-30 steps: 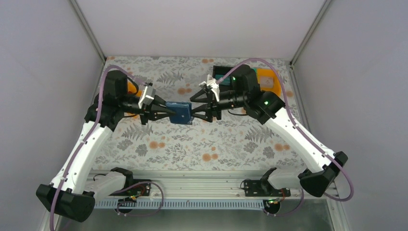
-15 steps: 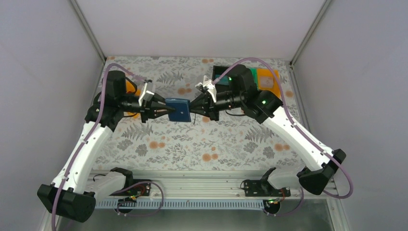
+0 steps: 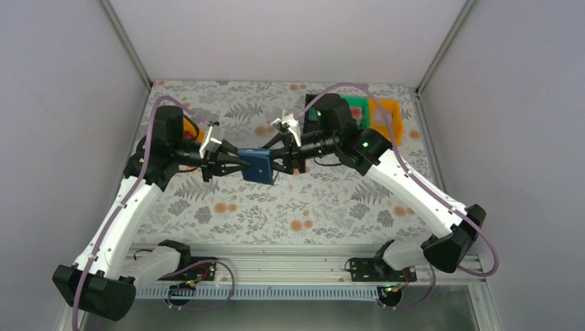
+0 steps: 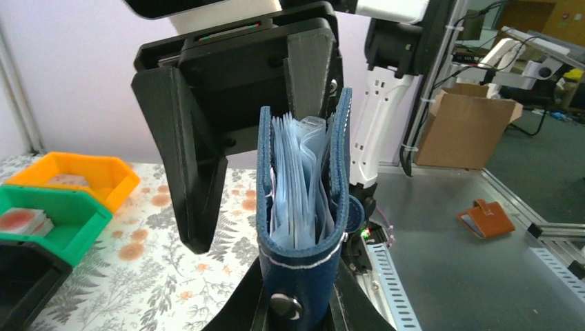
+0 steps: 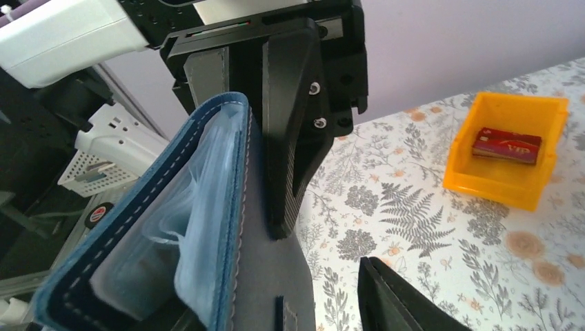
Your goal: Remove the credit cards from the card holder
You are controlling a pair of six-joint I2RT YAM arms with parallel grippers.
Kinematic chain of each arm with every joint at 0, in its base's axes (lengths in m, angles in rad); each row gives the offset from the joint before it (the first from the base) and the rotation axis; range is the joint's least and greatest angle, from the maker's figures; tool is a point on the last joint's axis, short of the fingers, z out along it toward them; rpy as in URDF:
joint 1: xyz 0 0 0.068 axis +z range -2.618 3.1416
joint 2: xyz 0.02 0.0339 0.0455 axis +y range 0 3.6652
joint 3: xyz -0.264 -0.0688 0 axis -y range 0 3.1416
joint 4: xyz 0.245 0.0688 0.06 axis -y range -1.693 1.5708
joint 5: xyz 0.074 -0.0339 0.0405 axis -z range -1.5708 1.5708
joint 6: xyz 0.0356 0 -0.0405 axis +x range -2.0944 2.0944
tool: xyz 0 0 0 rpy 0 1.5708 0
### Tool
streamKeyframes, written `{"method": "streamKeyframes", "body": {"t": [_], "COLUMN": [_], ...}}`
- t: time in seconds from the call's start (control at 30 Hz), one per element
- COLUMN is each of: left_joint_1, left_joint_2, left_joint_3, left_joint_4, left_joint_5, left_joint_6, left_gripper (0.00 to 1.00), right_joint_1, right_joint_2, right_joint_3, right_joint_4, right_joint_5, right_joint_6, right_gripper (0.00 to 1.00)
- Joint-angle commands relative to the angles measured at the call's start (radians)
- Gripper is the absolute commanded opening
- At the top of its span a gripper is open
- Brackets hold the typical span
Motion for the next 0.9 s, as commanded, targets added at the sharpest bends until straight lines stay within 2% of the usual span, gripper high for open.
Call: {"method": "streamKeyframes", "body": {"t": [0.0, 0.07, 0.13, 0.17, 0.2, 0.27, 0.3, 0.37, 0.4, 0.47, 0.57, 0.67, 0.73, 0.83, 0.87], "left_joint_1": [-0.031, -0.031, -0.030, -0.030, -0.031, -0.030, -0.029, -0.018, -0.013, -0.009, -0.010, -0.011, -0.011, -0.001, 0.005], "left_joint_2": [-0.003, -0.003, -0.003, -0.003, -0.004, -0.011, -0.013, -0.009, -0.007, -0.007, -0.010, -0.007, -0.003, -0.002, -0.005], "left_joint_3": [0.011, 0.012, 0.013, 0.010, 0.003, -0.015, -0.025, -0.044, -0.052, -0.066, -0.092, -0.127, -0.137, -0.130, -0.130], "left_joint_4": [0.043, 0.046, 0.052, 0.065, 0.092, 0.147, 0.181, 0.205, 0.207, 0.213, 0.243, 0.287, 0.291, 0.251, 0.239], "left_joint_5": [0.034, 0.028, 0.006, -0.024, -0.070, -0.244, -0.398, -0.630, -0.691, -0.720, -0.690, -0.663, -0.672, -0.762, -0.774], "left_joint_6": [0.037, 0.027, 0.003, -0.030, -0.075, -0.181, -0.228, -0.305, -0.321, -0.315, -0.368, -0.452, -0.469, -0.462, -0.450], "left_gripper": [0.03, 0.02, 0.03, 0.08, 0.28, 0.82, 0.97, 1.00, 1.00, 1.00, 1.00, 1.00, 1.00, 1.00, 0.97], "right_joint_1": [0.083, 0.085, 0.085, 0.082, 0.080, 0.072, 0.068, 0.067, 0.065, 0.066, 0.101, 0.154, 0.172, 0.177, 0.175], "right_joint_2": [0.063, 0.063, 0.044, 0.035, 0.026, 0.021, 0.026, 0.065, 0.095, 0.168, 0.263, 0.323, 0.343, 0.317, 0.301], "right_joint_3": [0.063, 0.073, 0.065, 0.059, 0.054, 0.049, 0.051, 0.090, 0.127, 0.236, 0.341, 0.392, 0.419, 0.388, 0.366], "right_joint_4": [0.116, 0.107, 0.099, 0.094, 0.089, 0.069, 0.056, -0.008, -0.063, -0.213, -0.333, -0.318, -0.285, -0.212, -0.196], "right_joint_5": [-0.063, -0.042, -0.003, 0.035, 0.081, 0.189, 0.295, 0.512, 0.648, 0.880, 1.021, 1.075, 1.032, 0.925, 0.903], "right_joint_6": [-0.004, -0.009, -0.016, -0.014, -0.004, 0.035, 0.075, 0.178, 0.253, 0.436, 0.568, 0.578, 0.549, 0.461, 0.439], "right_gripper": [0.36, 0.12, 0.04, 0.04, 0.04, 0.04, 0.04, 0.04, 0.04, 0.04, 0.04, 0.04, 0.04, 0.04, 0.04]}}
